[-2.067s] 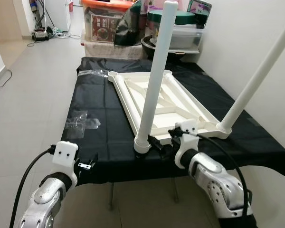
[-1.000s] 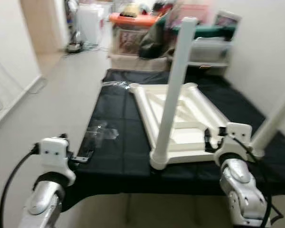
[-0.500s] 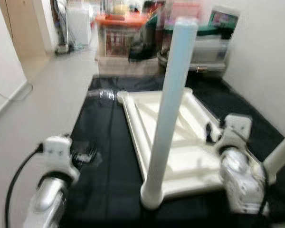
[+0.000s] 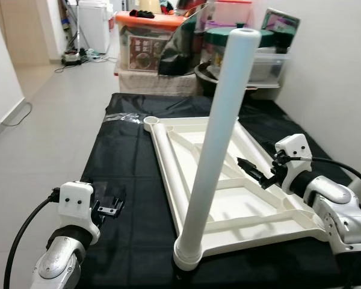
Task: Building children table
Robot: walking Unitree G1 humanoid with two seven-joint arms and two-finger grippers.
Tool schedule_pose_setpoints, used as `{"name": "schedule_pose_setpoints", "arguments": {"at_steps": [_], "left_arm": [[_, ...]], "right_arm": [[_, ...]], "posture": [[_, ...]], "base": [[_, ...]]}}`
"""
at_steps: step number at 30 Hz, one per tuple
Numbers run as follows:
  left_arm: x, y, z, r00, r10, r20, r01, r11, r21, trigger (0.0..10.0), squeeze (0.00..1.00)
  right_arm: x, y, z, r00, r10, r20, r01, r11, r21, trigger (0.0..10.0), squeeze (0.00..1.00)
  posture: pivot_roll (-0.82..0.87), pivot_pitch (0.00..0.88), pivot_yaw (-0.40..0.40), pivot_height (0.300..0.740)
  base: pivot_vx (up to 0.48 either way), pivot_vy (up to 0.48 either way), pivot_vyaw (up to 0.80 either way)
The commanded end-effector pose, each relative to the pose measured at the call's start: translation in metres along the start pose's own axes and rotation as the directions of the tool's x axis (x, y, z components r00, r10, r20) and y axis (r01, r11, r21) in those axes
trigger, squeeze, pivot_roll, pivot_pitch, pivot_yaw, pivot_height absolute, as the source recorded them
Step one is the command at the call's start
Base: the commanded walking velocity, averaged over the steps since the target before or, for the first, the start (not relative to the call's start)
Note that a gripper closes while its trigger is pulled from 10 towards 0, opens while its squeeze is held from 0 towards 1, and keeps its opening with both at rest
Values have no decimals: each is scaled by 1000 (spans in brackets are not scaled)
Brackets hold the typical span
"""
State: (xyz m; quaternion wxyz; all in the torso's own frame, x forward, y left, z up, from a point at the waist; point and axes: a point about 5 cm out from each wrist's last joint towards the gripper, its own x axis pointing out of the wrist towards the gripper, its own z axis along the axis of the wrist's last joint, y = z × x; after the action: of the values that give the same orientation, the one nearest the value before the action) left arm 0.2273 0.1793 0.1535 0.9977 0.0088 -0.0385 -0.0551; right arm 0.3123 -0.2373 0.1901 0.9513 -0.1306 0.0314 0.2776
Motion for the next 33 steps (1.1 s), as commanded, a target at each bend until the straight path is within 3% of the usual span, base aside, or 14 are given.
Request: {"name": "schedule_pose_setpoints", "arguments": {"at_steps": [1, 2, 4, 6, 7, 9, 10, 11, 12, 14, 16, 17, 26, 33], "left_arm": [[-1, 1, -3, 1000, -4, -13, 4, 1000, 0, 10000, 0], [-1, 2, -3, 1000, -3, -11, 3, 1000, -3, 10000, 0], [-1, 3, -2, 1000, -3, -9, 3, 1000, -5, 10000, 0], [-1, 3, -2, 1000, -3, -9, 3, 1000, -5, 10000, 0], [-1, 3, -3, 1000, -6, -10, 5, 1000, -8, 10000, 0], [0, 0, -4, 1000, -20, -16, 20, 1000, -10, 10000, 0], [0, 0, -4, 1000, -20, -16, 20, 1000, -10, 10000, 0], [0, -2, -4, 1000, -27, -17, 27, 1000, -11, 10000, 0], [0, -2, -4, 1000, -27, -17, 27, 1000, -11, 10000, 0], [0, -2, -4, 999, -33, -15, 33, 999, -10, 10000, 0], [0, -2, -4, 999, -33, -15, 33, 999, -10, 10000, 0], [0, -1, -3, 999, -34, -15, 34, 999, -11, 10000, 0], [2, -4, -5, 999, -43, -13, 42, 999, -23, 10000, 0], [2, -4, -6, 999, -46, -15, 46, 999, -26, 10000, 0]], "right_arm": [[-7, -8, 3, 995, 95, -25, -96, 994, -45, 10000, 0], [-15, -6, 5, 969, 241, -52, -244, 968, -55, 10000, 0], [-20, -4, 7, 939, 336, -67, -340, 939, -55, 10000, 0], [-20, -4, 7, 939, 336, -67, -340, 939, -55, 10000, 0], [-22, 6, 11, 899, 435, -60, -437, 898, -44, 10000, 0], [-17, 50, 11, 785, 616, -66, -619, 781, -77, 10000, 0], [-17, 50, 11, 785, 616, -66, -619, 781, -77, 10000, 0], [-16, 64, 10, 719, 691, -69, -695, 714, -86, 10000, 0], [-16, 64, 10, 719, 691, -69, -695, 714, -86, 10000, 0], [-16, 77, 9, 633, 770, -74, -773, 626, -100, 10000, 0], [-16, 77, 9, 633, 770, -74, -773, 626, -100, 10000, 0], [-15, 83, 13, 599, 798, -64, -799, 590, -115, 10000, 0], [2, 98, 34, 568, 821, 59, -805, 569, -167, 10000, 0], [13, 106, 38, 590, 797, 130, -781, 604, -160, 9255, 0]], "posture": [[105, 0, -118, 740], [111, 0, -126, 740], [111, 0, -127, 740], [111, 0, -127, 740], [110, 0, -126, 740], [118, 0, -121, 740], [118, 0, -121, 740], [126, 0, -121, 740], [126, 0, -121, 740], [126, 0, -121, 740], [126, 0, -121, 740], [121, 0, -122, 740], [132, 0, -130, 740], [128, 0, -129, 740]], "base": [[0, 0, 0], [0, 0, 0], [0, 0, 0], [0, 0, 0], [0, 0, 0], [0, 0, 0], [0, 0, 0], [0, 0, 0], [0, 0, 0], [0, 0, 0], [0, 0, 0], [0, 0, 0], [0, 0, 0], [0, 0, 0]]}}
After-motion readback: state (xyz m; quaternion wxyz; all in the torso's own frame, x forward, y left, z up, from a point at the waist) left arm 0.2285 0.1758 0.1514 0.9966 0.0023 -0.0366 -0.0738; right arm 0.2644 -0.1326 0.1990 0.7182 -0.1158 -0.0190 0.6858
